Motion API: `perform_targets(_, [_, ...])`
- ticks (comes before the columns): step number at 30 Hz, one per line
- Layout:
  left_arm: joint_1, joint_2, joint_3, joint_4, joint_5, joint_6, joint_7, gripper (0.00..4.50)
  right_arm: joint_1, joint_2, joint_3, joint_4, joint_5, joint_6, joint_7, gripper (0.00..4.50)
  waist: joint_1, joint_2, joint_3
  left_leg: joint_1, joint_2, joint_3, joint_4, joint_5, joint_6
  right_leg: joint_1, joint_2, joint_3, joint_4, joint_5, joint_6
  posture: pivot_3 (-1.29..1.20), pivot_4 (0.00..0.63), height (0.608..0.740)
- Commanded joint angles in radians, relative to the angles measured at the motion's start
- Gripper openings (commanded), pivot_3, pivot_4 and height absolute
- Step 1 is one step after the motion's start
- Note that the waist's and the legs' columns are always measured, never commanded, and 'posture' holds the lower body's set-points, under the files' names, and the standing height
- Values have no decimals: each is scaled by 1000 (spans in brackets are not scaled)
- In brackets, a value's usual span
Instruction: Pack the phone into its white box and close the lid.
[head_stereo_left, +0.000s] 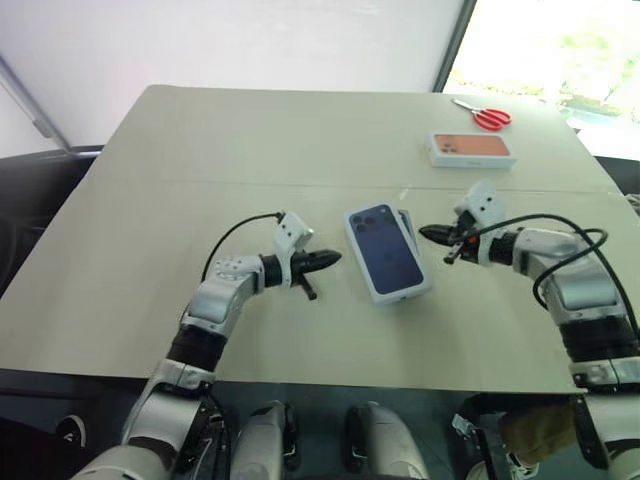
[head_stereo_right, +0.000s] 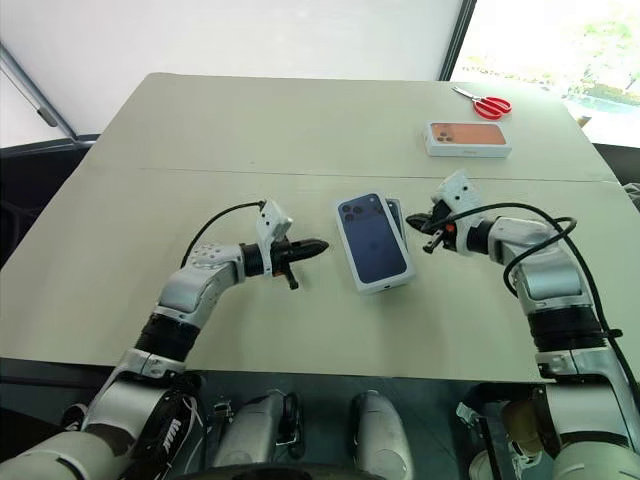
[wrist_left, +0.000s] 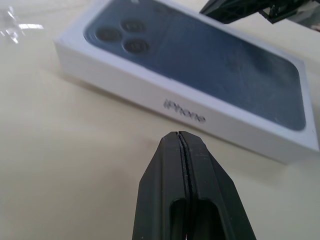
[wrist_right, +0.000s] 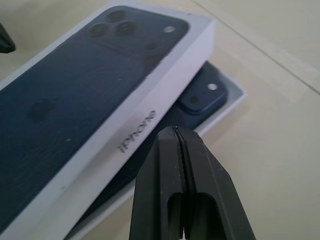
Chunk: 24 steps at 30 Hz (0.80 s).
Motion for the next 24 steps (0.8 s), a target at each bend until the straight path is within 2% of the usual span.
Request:
perform_targets(1, [-21,-24,-10,-24,1,-11,18,0,7,-9,-6,-53,-14,-28,21,33,0,0,0,0,0,0,0,0,0,0,0,0,0,0,0,0,150,740])
perform_targets(10, [-98,-156,-33,194,65,-131,80,0,25,-4,-11,-64,-46,-18,15,33,1,0,0,0,0,0,1,-1,2,0,0,0,0,0,0,0,150,740])
perform_targets(24, [-192,-211,-1,336,83,-221,103,0,23,3,-24,-27,-94,-47,-8,33,2,0,0,0,0,0,1,-1,3,1,0,0,1,0,0,0,150,740])
